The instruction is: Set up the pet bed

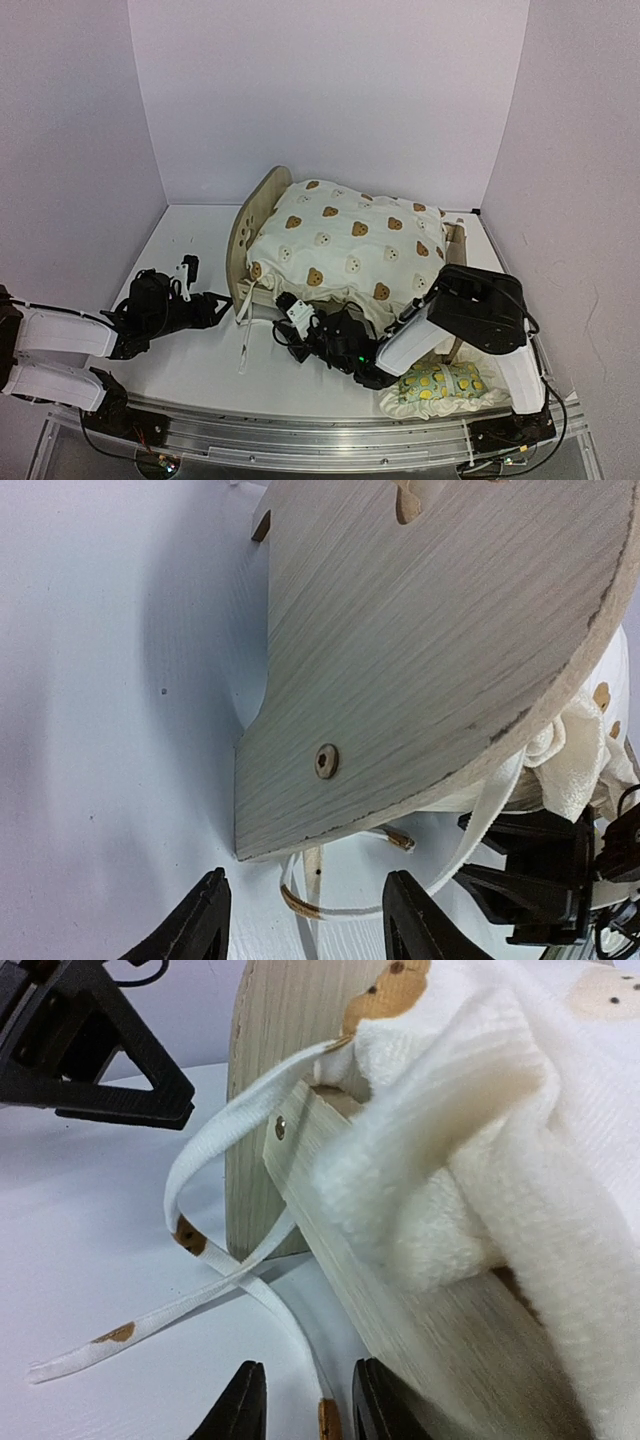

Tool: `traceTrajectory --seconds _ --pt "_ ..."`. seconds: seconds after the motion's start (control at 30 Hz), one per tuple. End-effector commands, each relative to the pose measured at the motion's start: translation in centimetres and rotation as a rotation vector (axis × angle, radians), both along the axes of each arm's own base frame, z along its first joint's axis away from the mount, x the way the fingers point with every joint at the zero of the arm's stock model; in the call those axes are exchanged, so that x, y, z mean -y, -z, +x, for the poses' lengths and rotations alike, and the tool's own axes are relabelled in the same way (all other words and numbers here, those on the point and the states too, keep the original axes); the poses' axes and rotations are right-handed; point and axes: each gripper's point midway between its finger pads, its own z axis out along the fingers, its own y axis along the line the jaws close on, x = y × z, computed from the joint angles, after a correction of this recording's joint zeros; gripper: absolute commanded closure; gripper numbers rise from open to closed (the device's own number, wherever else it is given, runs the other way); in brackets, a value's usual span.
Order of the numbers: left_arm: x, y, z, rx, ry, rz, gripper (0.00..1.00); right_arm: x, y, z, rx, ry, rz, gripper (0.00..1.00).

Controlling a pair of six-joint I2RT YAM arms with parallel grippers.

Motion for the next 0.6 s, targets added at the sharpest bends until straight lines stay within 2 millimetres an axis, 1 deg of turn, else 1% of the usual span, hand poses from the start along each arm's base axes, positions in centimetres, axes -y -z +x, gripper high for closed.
traceTrajectory --seconds 0.0,0.13,0.27,0.43,0.57 --pt "0.2 -1.7 0.7 0.036 -0.008 -0.021 0.47 2.1 -1.6 0.8 -0.121 0.113 -0.021 0.67" --pt "0.2 -1.8 0.6 0.033 -0.005 -0.024 0.47 3.0 0.3 0.5 -0.246 0.159 -0.097 0.61" --pt "0.2 -1.8 0.5 0.029 -0.002 -0.025 0.47 3.5 1.3 0.6 -0.285 0.194 -0.134 0.56" --pt "0.2 -2.0 0.3 0.03 0.0 -0.032 0.47 3.2 3.0 1.0 -0.317 0.219 -0.186 0.55" --pt "0.1 -2.0 0.2 0.028 0.0 -0.035 0.47 2.7 3.6 1.9 -0.316 0.237 -0.185 0.53"
